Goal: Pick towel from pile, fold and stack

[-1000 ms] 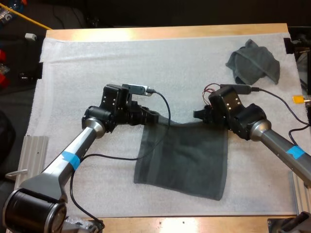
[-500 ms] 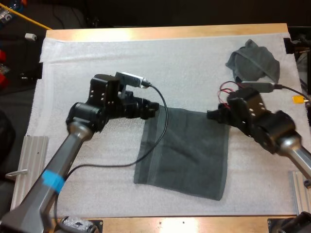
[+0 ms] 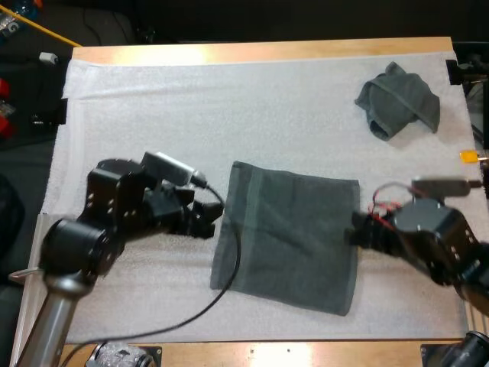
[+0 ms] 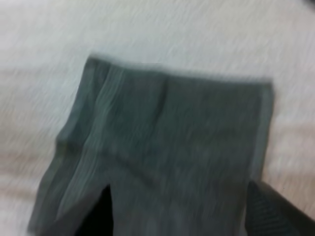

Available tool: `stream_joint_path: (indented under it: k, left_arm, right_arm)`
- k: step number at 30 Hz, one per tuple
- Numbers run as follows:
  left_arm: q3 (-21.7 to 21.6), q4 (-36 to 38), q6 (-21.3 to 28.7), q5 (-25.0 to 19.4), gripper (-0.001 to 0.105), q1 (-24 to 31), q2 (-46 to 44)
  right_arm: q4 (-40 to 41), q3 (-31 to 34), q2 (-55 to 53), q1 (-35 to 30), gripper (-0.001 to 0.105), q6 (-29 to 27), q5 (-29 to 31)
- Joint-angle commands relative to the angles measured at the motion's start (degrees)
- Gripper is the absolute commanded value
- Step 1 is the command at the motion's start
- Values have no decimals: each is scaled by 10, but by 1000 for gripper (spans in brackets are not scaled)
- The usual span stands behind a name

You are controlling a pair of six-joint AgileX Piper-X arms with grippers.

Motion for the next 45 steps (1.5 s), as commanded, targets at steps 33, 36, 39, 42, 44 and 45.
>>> stream_joint_path:
  k: [33, 36, 39, 42, 44, 45]
  left_arm:
    - [131, 95, -29, 4, 60, 0, -140]
    - [131, 95, -29, 16, 60, 0, -140]
    - [131, 95, -29, 21, 60, 0, -140]
    - [131, 95, -29, 21, 60, 0, -140]
    - [131, 95, -29, 21, 60, 0, -140]
    - [131, 95, -29, 21, 60, 0, -140]
  right_arm:
    - [-231, 380, -2, 224, 53, 466, -45]
    - [-276, 405, 9, 224, 43, 489, -41]
    - [-307, 423, 18, 224, 34, 497, -33]
    - [-317, 434, 27, 215, 31, 503, -29]
    - [-324, 440, 31, 202, 31, 506, -29]
    - [-328, 442, 34, 195, 31, 506, -30]
